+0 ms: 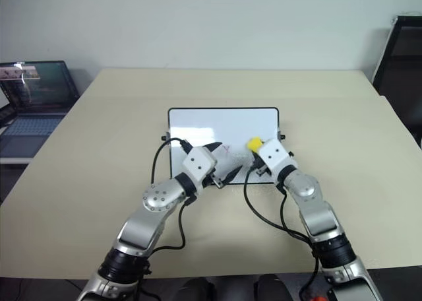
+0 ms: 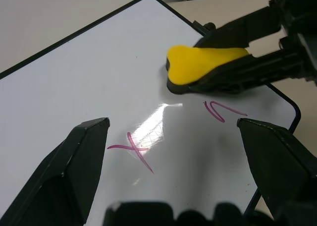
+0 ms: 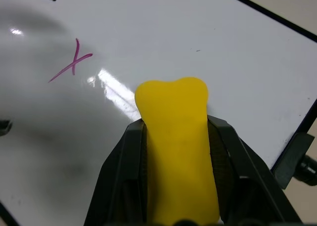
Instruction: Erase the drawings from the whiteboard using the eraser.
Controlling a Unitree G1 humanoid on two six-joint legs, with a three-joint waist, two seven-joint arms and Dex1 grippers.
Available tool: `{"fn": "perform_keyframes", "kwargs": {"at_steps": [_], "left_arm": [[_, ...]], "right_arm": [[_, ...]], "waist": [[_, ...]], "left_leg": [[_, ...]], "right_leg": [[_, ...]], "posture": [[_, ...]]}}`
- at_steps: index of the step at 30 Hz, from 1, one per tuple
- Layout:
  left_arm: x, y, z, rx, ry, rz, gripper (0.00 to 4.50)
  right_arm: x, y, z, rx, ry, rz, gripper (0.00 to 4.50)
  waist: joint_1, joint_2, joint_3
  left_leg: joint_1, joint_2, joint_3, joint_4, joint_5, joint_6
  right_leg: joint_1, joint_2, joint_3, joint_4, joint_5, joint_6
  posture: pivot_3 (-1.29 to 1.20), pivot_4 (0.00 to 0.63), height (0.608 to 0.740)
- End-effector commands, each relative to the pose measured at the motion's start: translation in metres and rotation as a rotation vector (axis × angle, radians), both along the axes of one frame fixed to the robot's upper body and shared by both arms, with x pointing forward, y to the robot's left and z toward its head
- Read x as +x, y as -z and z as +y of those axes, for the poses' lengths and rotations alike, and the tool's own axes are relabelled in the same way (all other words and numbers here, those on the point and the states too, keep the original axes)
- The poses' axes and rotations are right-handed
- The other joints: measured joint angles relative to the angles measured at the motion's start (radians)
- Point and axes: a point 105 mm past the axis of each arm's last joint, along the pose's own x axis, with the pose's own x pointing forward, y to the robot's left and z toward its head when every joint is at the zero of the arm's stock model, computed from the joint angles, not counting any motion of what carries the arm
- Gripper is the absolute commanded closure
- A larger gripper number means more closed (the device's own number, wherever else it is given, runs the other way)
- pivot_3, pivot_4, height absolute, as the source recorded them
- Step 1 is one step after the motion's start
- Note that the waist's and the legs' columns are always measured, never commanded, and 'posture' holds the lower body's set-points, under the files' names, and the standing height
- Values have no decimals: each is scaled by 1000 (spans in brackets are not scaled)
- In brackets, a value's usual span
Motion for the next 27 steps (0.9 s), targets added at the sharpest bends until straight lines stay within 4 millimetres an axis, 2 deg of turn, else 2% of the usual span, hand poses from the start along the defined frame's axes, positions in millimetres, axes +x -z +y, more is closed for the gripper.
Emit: {"fn": "perform_keyframes", "kwargs": {"at_steps": [1,9,13,18,24,27], "left_arm": [[-2,-15,-1,-22,9,-47,0],[-11,-9,2,-14,37,-26,0],[-25,2,9,-8,56,25,0],[-38,14,18,12,54,68,0],[-42,18,15,33,73,72,0],[-40,16,10,25,79,64,0]], "right_arm": [[1,18,-16,-32,63,83,3202],[1,-20,-16,144,63,-16,3202],[-2,-23,-19,144,67,-34,3202],[2,-31,-20,146,78,-60,3202],[9,-53,2,135,15,-133,3202],[12,-52,11,120,-7,-129,3202]], "waist": [[1,-1,1],[5,-2,9],[5,-1,10],[6,-1,10],[6,0,11],[6,0,11]], "left_leg": [[0,0,0,0,0,0],[-1,0,-1,-1,0,0],[-3,0,-1,-3,0,0],[-16,0,-2,-2,2,-4],[-16,0,-2,-2,1,-3],[-18,0,-2,-3,2,-3]], "right_leg": [[0,0,0,0,0,0],[1,0,-2,-4,0,0],[-1,-1,-2,-8,0,0],[-12,-2,-3,-8,0,0],[-13,-2,-4,-8,0,0],[-15,-2,-4,-8,0,0]], "posture": [[0,150,740],[0,150,740],[0,150,740],[0,150,740],[0,150,740],[0,150,740]]}}
